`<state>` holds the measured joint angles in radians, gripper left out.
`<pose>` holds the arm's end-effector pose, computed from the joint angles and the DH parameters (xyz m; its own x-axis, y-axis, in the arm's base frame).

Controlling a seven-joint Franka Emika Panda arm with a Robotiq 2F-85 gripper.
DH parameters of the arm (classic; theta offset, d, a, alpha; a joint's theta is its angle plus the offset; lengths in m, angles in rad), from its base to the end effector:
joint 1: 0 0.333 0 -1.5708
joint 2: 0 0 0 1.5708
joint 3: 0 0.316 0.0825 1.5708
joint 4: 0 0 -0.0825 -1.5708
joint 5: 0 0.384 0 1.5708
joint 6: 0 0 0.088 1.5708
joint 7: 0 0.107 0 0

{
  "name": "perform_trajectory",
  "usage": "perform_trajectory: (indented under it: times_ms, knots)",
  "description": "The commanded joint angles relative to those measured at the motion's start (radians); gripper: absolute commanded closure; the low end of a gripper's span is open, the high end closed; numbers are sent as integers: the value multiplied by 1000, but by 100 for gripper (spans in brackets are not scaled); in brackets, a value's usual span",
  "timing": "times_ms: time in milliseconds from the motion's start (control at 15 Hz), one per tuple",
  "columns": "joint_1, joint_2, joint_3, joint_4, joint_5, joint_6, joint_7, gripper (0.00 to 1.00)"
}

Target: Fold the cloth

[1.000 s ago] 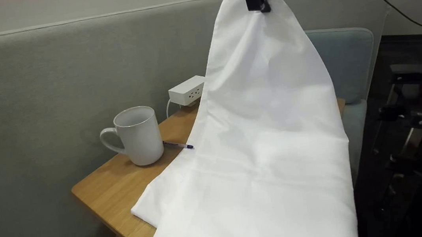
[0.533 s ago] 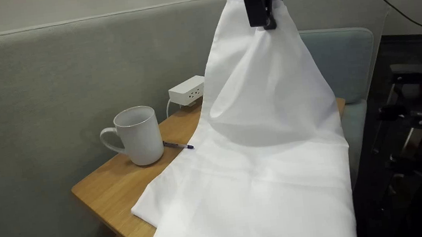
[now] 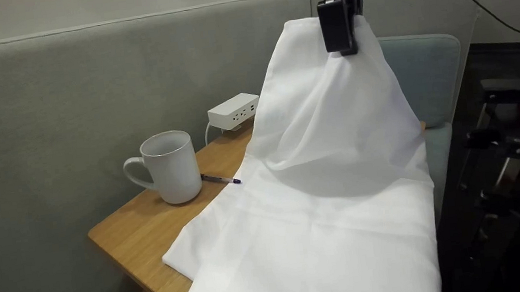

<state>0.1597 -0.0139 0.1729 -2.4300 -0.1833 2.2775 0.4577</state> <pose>0.4431 0.1483 0.2996 0.9971 -0.0031 -0.0764 0.0103 -0.9845 0.1750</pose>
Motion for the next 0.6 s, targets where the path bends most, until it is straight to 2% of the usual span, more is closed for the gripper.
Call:
perform_trajectory:
  times_ms: [0, 67, 133, 533]
  knots:
    - [0, -1, -2, 1, 1, -2, -1, 93]
    - [0, -1, -2, 1, 1, -2, -1, 93]
    - [0, -1, -2, 1, 1, -2, -1, 98]
    - [58, 24, 58, 25, -16, 128, 5, 98]
